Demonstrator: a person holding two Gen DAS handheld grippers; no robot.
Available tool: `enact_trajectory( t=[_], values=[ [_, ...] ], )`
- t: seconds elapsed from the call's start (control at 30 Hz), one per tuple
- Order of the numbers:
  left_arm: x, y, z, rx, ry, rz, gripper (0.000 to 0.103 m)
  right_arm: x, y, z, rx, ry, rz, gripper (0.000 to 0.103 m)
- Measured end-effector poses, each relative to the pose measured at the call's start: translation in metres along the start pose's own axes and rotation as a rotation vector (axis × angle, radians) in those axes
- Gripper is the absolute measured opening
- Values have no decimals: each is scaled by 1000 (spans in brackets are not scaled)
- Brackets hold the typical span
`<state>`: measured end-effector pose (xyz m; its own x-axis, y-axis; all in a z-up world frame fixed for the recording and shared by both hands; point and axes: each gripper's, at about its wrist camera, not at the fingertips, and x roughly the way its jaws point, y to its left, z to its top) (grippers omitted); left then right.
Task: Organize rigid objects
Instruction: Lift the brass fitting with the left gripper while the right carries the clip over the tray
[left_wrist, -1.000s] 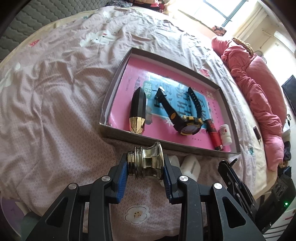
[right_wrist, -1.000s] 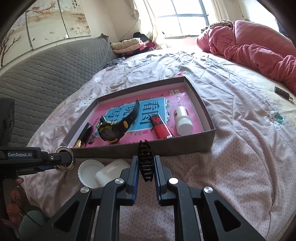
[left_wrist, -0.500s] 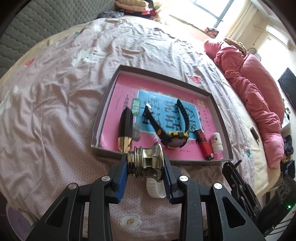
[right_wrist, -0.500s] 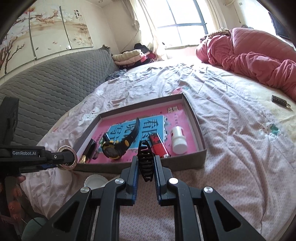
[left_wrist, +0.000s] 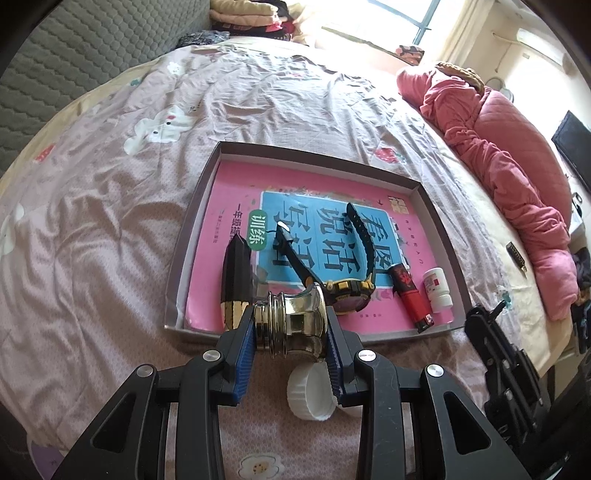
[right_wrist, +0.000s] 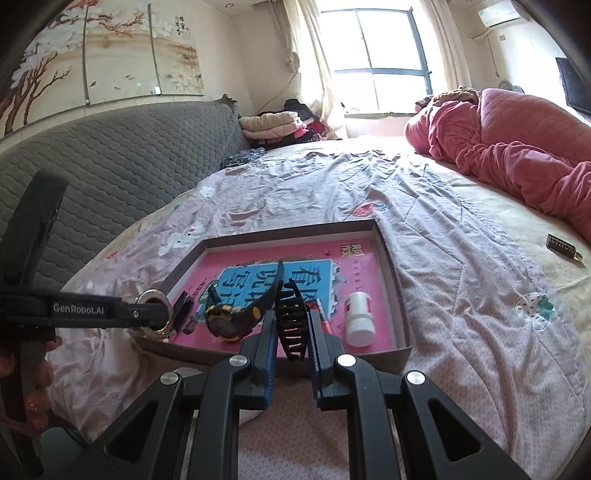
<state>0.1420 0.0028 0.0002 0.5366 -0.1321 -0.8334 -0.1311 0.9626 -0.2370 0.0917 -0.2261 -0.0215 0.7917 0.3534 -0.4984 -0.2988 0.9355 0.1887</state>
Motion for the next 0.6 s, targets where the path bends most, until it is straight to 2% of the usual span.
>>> enact_trajectory(
  t=[0.33, 0.6],
  values=[
    [17, -1, 7, 18, 16, 17, 35, 10, -8, 13, -7, -15, -3, 16],
    [31, -3, 9, 28, 26, 23, 35, 27, -6, 16, -19, 9, 25, 16]
  ],
)
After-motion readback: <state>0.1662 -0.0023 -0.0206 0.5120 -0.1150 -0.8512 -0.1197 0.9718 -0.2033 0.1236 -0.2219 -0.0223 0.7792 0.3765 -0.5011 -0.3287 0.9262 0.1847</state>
